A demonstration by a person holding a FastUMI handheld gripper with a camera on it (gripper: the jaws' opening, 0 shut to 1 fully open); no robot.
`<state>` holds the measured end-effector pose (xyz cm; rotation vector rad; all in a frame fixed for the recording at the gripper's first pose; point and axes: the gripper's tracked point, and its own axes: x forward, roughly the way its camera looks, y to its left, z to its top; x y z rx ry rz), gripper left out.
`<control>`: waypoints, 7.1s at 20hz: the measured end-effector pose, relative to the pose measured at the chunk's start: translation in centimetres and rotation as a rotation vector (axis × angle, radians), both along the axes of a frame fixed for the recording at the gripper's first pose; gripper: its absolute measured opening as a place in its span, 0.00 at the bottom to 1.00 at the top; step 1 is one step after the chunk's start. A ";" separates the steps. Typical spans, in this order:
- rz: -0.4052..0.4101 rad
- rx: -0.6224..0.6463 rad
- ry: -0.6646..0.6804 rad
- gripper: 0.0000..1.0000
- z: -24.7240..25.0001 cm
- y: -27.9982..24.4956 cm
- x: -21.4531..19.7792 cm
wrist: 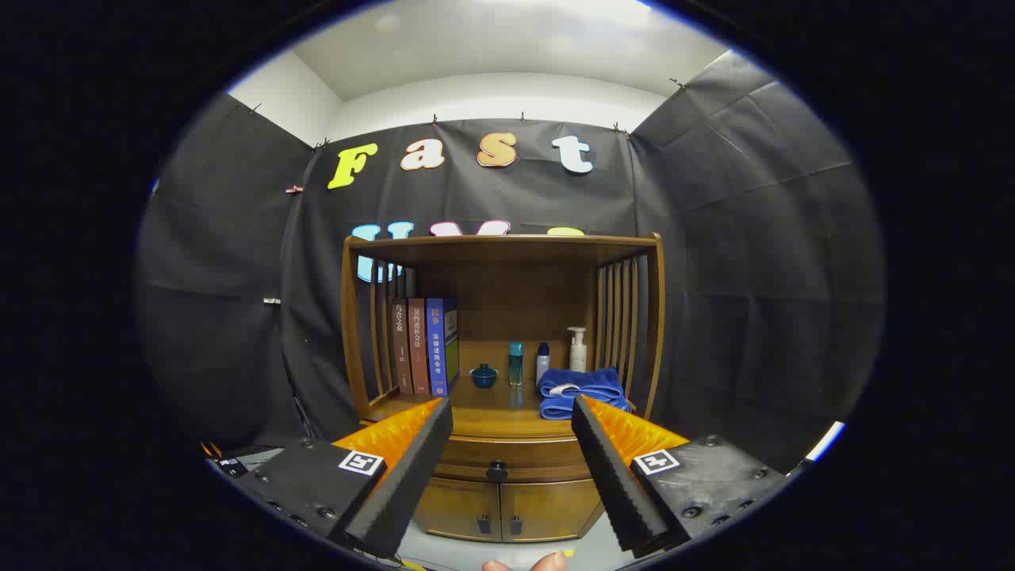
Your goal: Pull open the drawer, take out the items inside it, and place them on the countertop above the cabinet.
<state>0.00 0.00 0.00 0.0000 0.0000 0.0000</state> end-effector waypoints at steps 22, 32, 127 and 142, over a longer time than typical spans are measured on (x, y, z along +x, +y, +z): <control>0.037 0.013 -0.027 0.99 -1.4 1.0 3.8; 0.031 -0.025 0.059 0.99 -14.3 2.1 15.3; 0.072 0.078 1.375 0.47 -33.8 0.3 16.3; 0.203 0.250 1.250 0.28 -22.4 1.9 14.8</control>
